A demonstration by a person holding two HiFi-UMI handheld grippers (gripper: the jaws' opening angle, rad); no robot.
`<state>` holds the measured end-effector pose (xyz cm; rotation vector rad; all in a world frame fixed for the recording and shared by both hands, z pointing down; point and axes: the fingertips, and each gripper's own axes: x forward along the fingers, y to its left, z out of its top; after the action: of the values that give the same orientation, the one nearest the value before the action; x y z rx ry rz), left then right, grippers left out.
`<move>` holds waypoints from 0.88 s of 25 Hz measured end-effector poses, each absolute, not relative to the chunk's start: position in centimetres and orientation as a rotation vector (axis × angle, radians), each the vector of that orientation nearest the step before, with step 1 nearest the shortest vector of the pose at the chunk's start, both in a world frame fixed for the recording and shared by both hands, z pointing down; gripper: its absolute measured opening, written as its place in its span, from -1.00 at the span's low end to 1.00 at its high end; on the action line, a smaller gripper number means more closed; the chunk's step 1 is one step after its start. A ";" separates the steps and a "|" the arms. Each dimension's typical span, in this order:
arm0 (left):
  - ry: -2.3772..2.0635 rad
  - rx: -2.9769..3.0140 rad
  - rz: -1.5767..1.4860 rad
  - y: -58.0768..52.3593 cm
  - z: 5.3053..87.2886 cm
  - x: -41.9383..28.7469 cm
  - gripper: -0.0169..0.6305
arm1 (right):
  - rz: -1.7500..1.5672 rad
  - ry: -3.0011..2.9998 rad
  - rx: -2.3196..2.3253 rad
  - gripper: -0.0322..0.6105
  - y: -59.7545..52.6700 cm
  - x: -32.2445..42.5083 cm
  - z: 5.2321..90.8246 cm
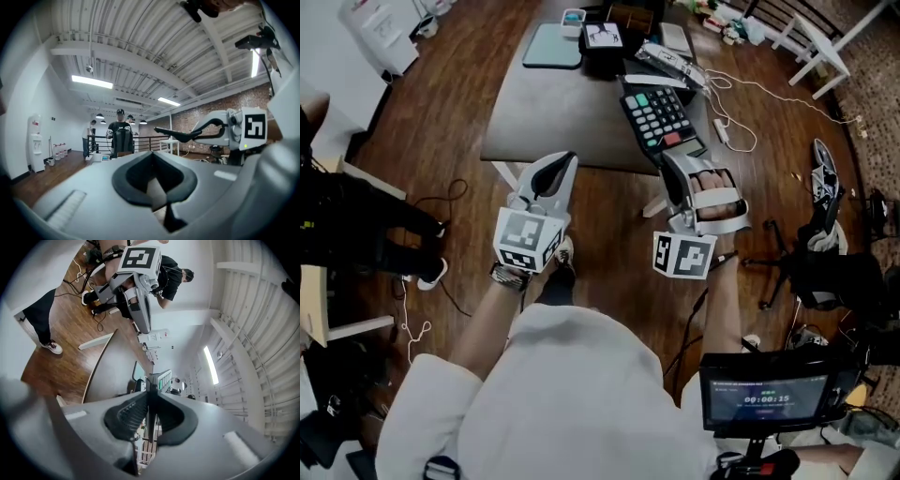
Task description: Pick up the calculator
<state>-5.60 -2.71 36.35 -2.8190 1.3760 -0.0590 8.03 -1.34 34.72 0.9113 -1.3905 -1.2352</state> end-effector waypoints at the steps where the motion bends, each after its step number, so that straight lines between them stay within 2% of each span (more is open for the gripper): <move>1: 1.377 -2.808 -0.053 -1.4 36.2 -5.6 -0.93 | -1.234 -1.394 0.909 -0.73 -0.2 8.0 34.8; 9: 1.410 -2.771 -0.056 7.9 36.0 -6.0 -0.93 | -1.204 -1.422 0.890 -0.73 8.5 8.4 36.0; 12: 1.424 -2.766 -0.052 8.7 35.9 -8.1 -0.93 | -1.202 -1.416 0.895 -0.73 9.5 6.8 35.9; 22: 1.405 -2.781 -0.080 9.9 35.9 -7.4 -0.93 | -1.209 -1.410 0.905 -0.73 10.7 7.0 35.2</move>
<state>-7.38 9.86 35.90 -2.7809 1.4050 -0.0803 7.00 10.65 35.24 0.9047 -1.4097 -1.2094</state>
